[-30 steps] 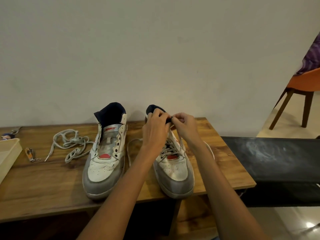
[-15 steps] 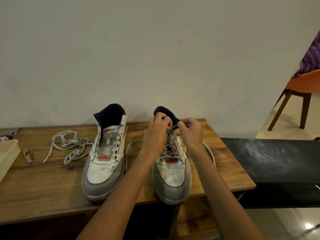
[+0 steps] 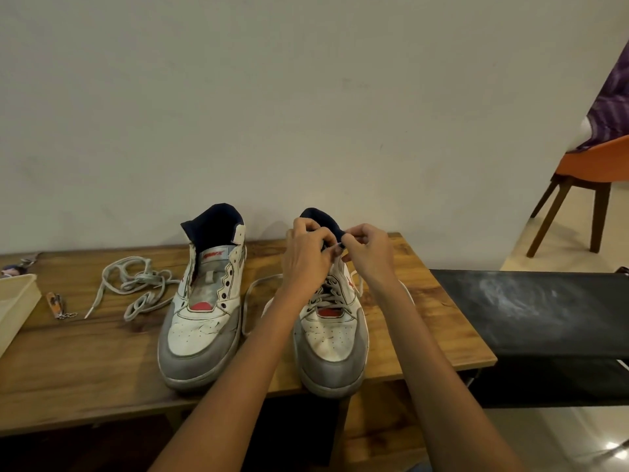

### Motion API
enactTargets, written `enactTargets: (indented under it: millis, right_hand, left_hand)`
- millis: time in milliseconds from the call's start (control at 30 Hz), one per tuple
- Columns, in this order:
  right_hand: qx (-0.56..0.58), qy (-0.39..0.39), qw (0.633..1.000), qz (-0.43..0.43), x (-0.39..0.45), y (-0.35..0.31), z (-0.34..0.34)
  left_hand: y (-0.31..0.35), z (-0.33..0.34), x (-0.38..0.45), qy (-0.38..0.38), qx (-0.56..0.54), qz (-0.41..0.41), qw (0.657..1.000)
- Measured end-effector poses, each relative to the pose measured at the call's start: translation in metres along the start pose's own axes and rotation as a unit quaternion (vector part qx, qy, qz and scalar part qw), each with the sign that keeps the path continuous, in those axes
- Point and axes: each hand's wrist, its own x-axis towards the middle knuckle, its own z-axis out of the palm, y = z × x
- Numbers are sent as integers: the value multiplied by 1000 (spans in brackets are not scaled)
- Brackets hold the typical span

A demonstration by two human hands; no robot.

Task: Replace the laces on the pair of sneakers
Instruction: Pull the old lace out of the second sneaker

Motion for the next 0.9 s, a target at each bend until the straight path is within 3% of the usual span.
enactTargets:
  millis: [67,100,167,200,233,300,333,400,500,567,633,667,733,767,800,900]
  right_hand:
    - [22,18,999,25,1,5,-4]
    - [40,30,998,46,1,8,-8]
    - [64,44,994,77,3,11,-15]
    - [63,37,994,75,3,11,-16]
    - [57,22,996,64,3,10,-15]
    - [39,-15,999,34,1,3,-11]
    - [25,-23,999,21,0,1,-9]
    - [-5,-22,1000,6,0,-1,-5]
    - [-16,-20,1000,9,1,-2,-1]
    - [-18,-22,1000,11,-1,-3,1]
    - [-16,-14,1000,20,-2,-4,1]
    - [-15,-2,999,28,-1,-3,-1]
    - [-1,18,999,47,0,-1,-7]
    - [13,18,998,57,1,0,-9]
    - [25,13,998,63,0,1,-10]
    - [42,-6,997,57,-1,-2,-4]
  left_hand:
    - [6,3,1,-3,-148,-82,986]
    - [10,1,1,0,-259,-134,957]
    - [18,-4,-2,3,-456,-255,853]
    - [17,-8,-3,8,-468,-281,838]
    - [14,-10,-3,17,-396,-253,882]
    - [7,-16,-4,63,-144,-109,982]
    - [4,-17,-3,79,-44,-42,995]
    - [0,-16,-2,56,67,31,996]
    - [-4,-7,-7,25,122,59,990]
    - [-3,0,-7,61,79,67,993]
    - [1,-1,-4,120,-56,-3,991]
    - [2,-8,1,155,-165,-77,971]
    - [-1,-30,12,210,-407,-237,857]
    - [-5,-39,15,225,-464,-284,808]
    - [-9,-45,16,223,-462,-306,802]
    - [-14,-45,6,174,-169,-209,948]
